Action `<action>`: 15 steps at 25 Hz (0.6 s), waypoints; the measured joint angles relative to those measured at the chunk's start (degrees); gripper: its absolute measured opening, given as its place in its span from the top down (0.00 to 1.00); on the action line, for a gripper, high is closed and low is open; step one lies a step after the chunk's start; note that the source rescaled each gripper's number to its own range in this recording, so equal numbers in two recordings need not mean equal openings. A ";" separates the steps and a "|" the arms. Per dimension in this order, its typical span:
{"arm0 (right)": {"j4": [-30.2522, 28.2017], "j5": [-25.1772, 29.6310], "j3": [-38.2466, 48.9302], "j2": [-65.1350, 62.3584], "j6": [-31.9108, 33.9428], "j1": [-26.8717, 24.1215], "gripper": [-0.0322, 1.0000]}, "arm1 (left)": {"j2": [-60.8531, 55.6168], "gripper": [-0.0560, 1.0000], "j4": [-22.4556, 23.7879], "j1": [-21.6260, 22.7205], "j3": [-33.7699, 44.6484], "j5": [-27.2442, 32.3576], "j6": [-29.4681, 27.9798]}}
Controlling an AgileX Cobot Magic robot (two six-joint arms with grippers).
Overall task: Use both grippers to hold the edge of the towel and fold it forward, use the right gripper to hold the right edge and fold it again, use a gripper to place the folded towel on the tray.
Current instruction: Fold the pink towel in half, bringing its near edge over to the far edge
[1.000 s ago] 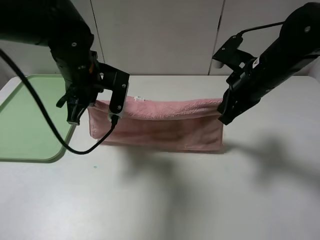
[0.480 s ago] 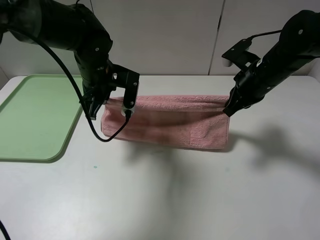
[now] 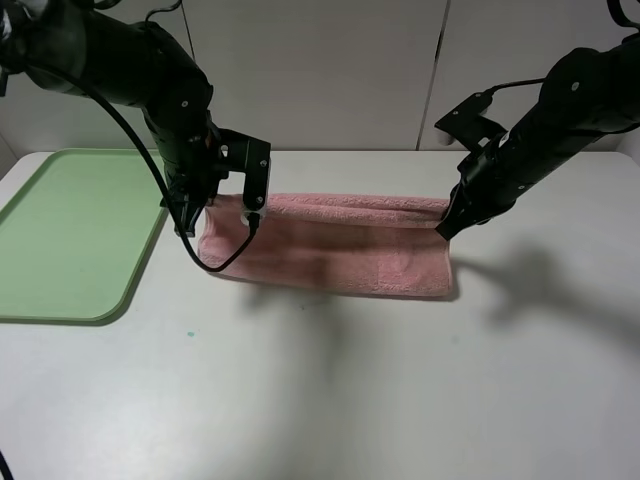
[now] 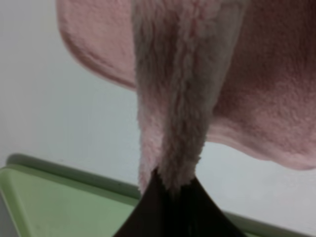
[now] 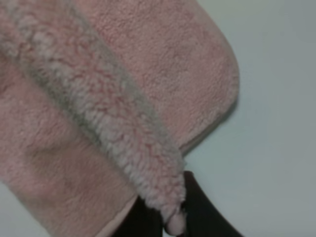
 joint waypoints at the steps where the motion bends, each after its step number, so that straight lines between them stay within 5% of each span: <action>1: -0.18 -0.32 0.00 0.00 0.00 0.00 0.97 | 0.00 0.95 0.11 0.16 0.00 -0.40 -0.33; 15: -0.60 -2.18 0.00 0.00 -0.05 0.00 0.97 | 0.00 0.95 0.49 0.57 0.00 -2.02 -0.99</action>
